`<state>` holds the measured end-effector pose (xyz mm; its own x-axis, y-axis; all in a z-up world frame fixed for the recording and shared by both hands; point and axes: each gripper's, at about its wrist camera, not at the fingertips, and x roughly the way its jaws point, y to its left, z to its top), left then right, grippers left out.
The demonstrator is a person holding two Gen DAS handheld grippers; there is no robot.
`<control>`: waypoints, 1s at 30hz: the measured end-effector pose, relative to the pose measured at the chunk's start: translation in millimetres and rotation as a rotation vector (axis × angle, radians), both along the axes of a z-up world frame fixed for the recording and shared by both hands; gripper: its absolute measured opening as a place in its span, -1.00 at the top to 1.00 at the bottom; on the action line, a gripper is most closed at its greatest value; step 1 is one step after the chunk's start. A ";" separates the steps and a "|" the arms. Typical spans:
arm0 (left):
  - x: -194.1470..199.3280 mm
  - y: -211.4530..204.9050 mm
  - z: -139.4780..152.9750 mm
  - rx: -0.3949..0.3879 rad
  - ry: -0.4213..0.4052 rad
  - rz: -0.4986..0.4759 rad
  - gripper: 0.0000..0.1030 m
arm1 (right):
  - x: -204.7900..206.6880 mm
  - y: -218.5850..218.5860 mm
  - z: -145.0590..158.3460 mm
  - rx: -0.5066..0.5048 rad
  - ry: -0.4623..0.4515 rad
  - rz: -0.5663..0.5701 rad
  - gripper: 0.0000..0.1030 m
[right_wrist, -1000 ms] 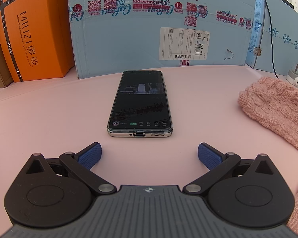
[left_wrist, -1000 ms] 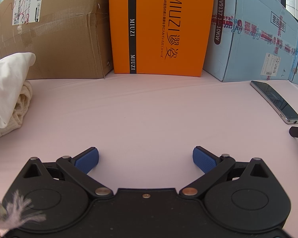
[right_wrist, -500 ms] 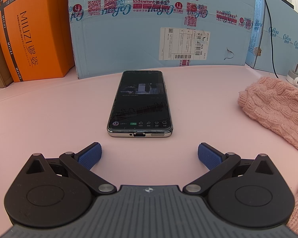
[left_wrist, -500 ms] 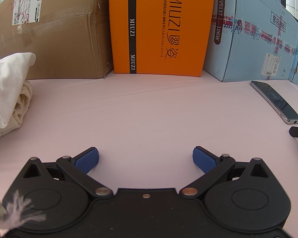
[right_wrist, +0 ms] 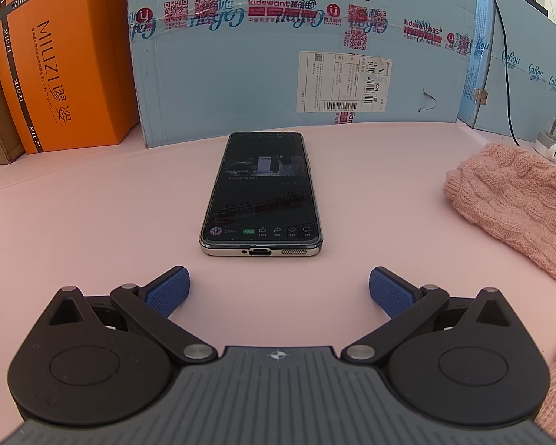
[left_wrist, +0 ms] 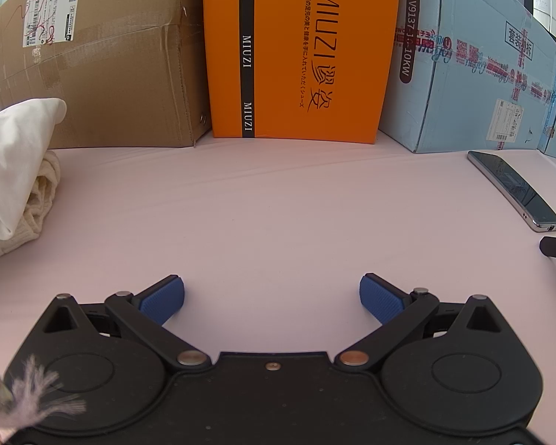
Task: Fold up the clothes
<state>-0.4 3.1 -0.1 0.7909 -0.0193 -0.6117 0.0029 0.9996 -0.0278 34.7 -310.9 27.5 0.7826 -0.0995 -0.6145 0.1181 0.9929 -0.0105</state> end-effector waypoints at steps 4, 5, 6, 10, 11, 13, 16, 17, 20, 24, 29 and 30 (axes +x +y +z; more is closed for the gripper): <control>0.0 0.0 -0.1 0.000 0.000 0.000 -1.00 | 0.0 0.0 0.0 0.000 0.000 0.000 -1.00; 0.0 0.0 -0.1 0.000 0.000 0.000 -1.00 | 0.0 0.0 0.0 0.000 0.000 0.000 -1.00; 0.0 0.0 -0.1 0.000 0.000 0.000 -1.00 | 0.1 0.1 0.0 0.000 0.000 0.000 -1.00; 0.0 -0.1 -0.1 0.001 0.001 0.000 -1.00 | 0.6 0.6 0.0 0.000 0.000 0.000 -1.00; 0.0 -0.2 -0.1 0.001 0.001 0.000 -1.00 | 0.7 0.8 0.0 0.000 0.000 0.000 -1.00; -0.4 -0.2 -0.5 0.002 0.001 0.000 -1.00 | 1.4 1.5 0.0 0.000 0.000 0.000 -1.00; -0.6 0.5 0.4 0.005 0.002 0.000 -1.00 | 3.9 3.8 0.6 0.001 0.001 0.000 -1.00; -1.3 1.2 0.7 0.005 0.002 0.000 -1.00 | 4.7 4.4 0.6 0.001 0.001 0.000 -1.00; -1.4 1.3 0.7 0.008 0.002 -0.001 -1.00 | 8.2 6.2 -1.6 0.002 0.002 -0.001 -1.00; -0.2 1.4 1.6 0.004 0.001 -0.001 -1.00 | 6.3 5.6 -0.9 0.002 0.002 -0.002 -1.00; -0.3 2.8 1.9 -0.004 -0.002 -0.002 -1.00 | 4.7 5.0 -0.3 0.002 0.001 -0.004 -1.00; -0.4 3.0 2.1 -0.005 -0.002 -0.002 -1.00 | 4.7 5.1 -0.4 0.002 0.001 -0.004 -1.00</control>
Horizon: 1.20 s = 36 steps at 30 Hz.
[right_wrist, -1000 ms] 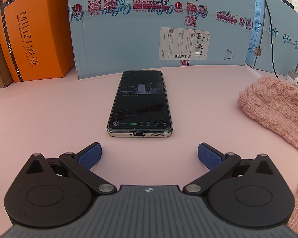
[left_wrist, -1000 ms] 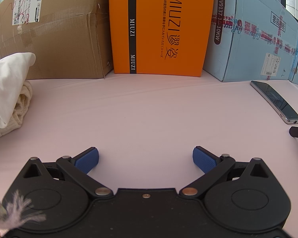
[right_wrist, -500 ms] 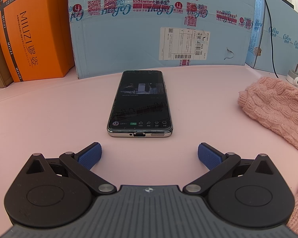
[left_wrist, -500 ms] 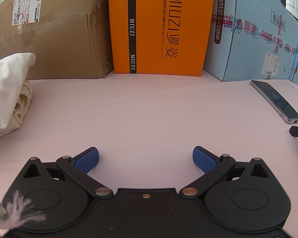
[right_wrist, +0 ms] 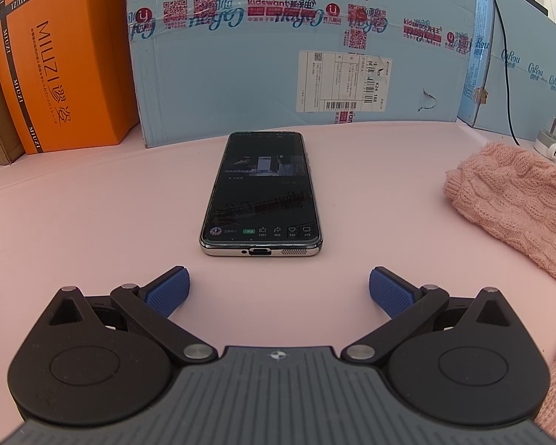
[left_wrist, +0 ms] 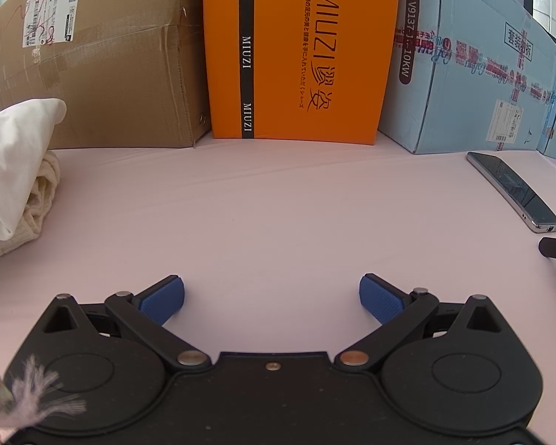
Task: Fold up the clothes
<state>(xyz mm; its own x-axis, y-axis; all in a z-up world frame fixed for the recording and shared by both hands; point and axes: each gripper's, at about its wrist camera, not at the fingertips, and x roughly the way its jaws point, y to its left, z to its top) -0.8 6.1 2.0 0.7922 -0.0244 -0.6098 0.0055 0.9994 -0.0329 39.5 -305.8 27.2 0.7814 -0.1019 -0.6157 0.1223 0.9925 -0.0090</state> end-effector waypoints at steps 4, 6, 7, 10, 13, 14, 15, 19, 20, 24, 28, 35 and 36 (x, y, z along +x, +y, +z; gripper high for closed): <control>-0.3 0.1 0.1 -0.005 -0.001 0.000 -1.00 | 0.1 0.1 0.0 0.000 0.000 0.000 -1.00; -0.2 0.4 0.3 -0.006 -0.001 0.000 -1.00 | 0.2 0.2 0.1 0.000 0.000 -0.001 -1.00; -0.1 0.6 0.3 -0.008 -0.001 -0.001 -1.00 | 0.2 0.2 0.1 0.000 0.000 -0.001 -1.00; 0.0 0.8 0.3 -0.007 -0.001 -0.002 -1.00 | 0.1 0.3 0.1 0.000 0.000 -0.001 -1.00; -0.1 1.4 0.4 -0.009 -0.002 -0.002 -1.00 | 0.0 0.7 0.4 0.002 0.000 -0.005 -1.00; -0.3 1.6 0.4 -0.009 -0.003 -0.001 -1.00 | -0.4 0.7 0.9 0.006 -0.002 -0.006 -1.00; -0.5 1.5 0.5 -0.009 -0.004 -0.001 -1.00 | -1.0 0.4 1.5 0.013 -0.005 -0.008 -1.00; -3.9 -0.7 2.7 -0.004 -0.026 -0.011 -1.00 | -6.3 0.1 6.5 0.060 -0.046 0.006 -1.00; -5.1 -1.3 3.4 -0.004 -0.035 -0.014 -1.00 | -9.3 0.5 8.5 0.065 -0.068 0.009 -1.00; -10.1 -2.2 7.1 -0.031 -0.076 -0.048 -1.00 | -21.6 -1.3 17.3 0.092 -0.171 0.002 -1.00; -20.4 4.4 15.2 -0.193 -0.187 -0.066 -1.00 | -39.8 -11.4 26.8 0.160 -0.345 -0.026 -1.00; -34.5 -16.2 29.0 -0.416 -0.341 -0.135 -1.00 | -82.9 -50.9 44.5 0.303 -0.623 -0.096 -1.00; -34.3 -24.9 33.7 -0.442 -0.338 -0.193 -1.00 | -90.4 -60.1 46.5 0.329 -0.640 -0.112 -1.00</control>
